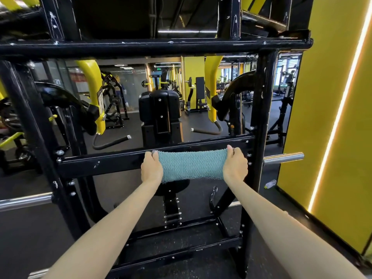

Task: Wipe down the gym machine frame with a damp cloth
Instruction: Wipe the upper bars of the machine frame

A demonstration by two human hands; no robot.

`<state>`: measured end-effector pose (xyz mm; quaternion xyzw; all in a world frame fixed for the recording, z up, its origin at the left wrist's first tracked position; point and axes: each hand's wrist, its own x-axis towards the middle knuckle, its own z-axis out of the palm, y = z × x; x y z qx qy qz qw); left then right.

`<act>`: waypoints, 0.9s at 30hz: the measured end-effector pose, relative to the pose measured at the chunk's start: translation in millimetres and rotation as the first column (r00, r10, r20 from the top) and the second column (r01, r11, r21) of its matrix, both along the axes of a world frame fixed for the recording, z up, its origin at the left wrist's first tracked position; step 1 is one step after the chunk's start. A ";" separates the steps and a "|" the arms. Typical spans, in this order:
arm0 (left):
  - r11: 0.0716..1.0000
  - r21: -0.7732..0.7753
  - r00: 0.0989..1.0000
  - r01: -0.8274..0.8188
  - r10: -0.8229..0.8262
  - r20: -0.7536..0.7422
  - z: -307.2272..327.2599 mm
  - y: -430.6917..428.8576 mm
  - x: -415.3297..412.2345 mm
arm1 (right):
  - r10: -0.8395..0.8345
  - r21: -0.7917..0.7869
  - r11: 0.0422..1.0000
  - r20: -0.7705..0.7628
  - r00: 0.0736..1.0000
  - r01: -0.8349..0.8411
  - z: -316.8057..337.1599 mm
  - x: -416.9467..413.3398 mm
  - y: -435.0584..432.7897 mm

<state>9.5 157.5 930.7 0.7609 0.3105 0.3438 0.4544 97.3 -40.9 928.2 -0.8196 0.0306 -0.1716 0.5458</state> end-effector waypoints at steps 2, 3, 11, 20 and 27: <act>1.000 -0.020 1.000 0.003 -0.003 0.000 -3.5 0.4 0.1 | 0.033 0.010 0.999 -0.014 0.999 -0.033 -5.3 -2.1 1.0; 1.000 -0.013 0.999 0.003 -0.003 -0.032 -5.8 0.8 -0.5 | 0.052 0.045 0.998 -0.059 0.997 -0.049 -9.0 -1.4 2.1; 0.995 0.040 0.932 0.092 -0.072 -0.354 -8.1 -11.6 6.8 | 0.418 0.514 0.842 -0.430 0.800 -0.164 -17.6 8.5 29.5; 0.945 -0.137 0.927 0.298 -0.321 -0.194 7.8 -61.1 18.9 | 0.489 0.384 0.852 -0.341 0.803 -0.356 -7.5 -0.8 52.4; 0.741 -0.500 0.844 0.449 -0.535 -0.035 23.4 -64.8 3.3 | 0.681 0.212 0.730 -0.296 0.669 -0.650 5.7 -21.2 32.4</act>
